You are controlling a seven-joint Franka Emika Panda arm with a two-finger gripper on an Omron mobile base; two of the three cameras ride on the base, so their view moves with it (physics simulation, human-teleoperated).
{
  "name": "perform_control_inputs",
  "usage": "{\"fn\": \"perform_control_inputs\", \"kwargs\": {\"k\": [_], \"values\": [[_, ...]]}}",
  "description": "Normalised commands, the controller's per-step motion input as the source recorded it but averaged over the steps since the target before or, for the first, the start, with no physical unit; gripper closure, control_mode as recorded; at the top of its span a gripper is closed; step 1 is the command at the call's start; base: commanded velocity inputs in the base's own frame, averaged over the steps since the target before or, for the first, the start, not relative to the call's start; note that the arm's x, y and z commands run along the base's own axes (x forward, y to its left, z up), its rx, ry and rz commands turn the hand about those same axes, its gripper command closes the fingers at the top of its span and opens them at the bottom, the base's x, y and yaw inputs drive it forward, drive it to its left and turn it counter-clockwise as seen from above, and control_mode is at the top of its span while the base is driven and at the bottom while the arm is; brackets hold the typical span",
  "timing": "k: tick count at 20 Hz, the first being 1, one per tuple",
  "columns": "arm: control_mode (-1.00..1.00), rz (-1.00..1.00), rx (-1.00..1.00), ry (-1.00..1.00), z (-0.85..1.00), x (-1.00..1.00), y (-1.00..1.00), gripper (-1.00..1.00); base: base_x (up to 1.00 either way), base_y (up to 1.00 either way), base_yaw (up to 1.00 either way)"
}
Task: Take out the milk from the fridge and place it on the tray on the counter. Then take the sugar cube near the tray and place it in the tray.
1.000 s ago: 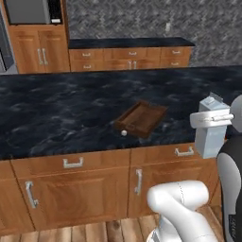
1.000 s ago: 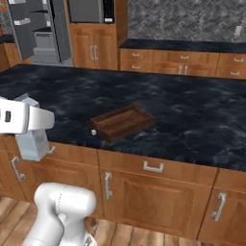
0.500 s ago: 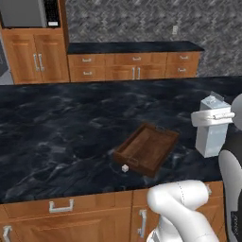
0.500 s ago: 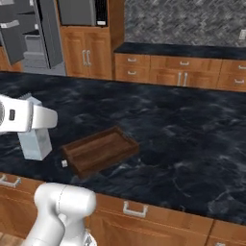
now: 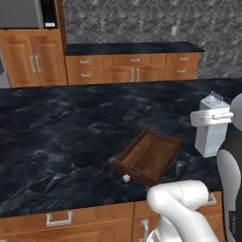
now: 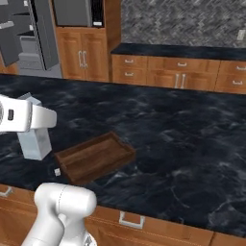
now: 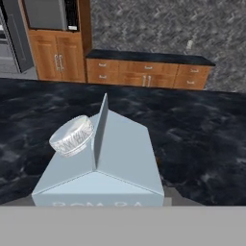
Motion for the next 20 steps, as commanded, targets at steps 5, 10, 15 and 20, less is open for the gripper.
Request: {"fn": "perform_control_inputs", "kwargs": {"k": [5,10,15,20], "values": [[1.00,0.00,0.00,0.00,0.00,0.00,0.00,1.00,-0.16,-0.72,0.04],[1.00,0.00,0.00,0.00,0.00,0.00,0.00,1.00,0.23,-0.33,0.00],[1.00,0.00,0.00,0.00,0.00,0.00,0.00,1.00,0.67,0.35,0.01],[1.00,0.00,0.00,0.00,0.00,0.00,0.00,1.00,0.34,0.04,0.17]]}}
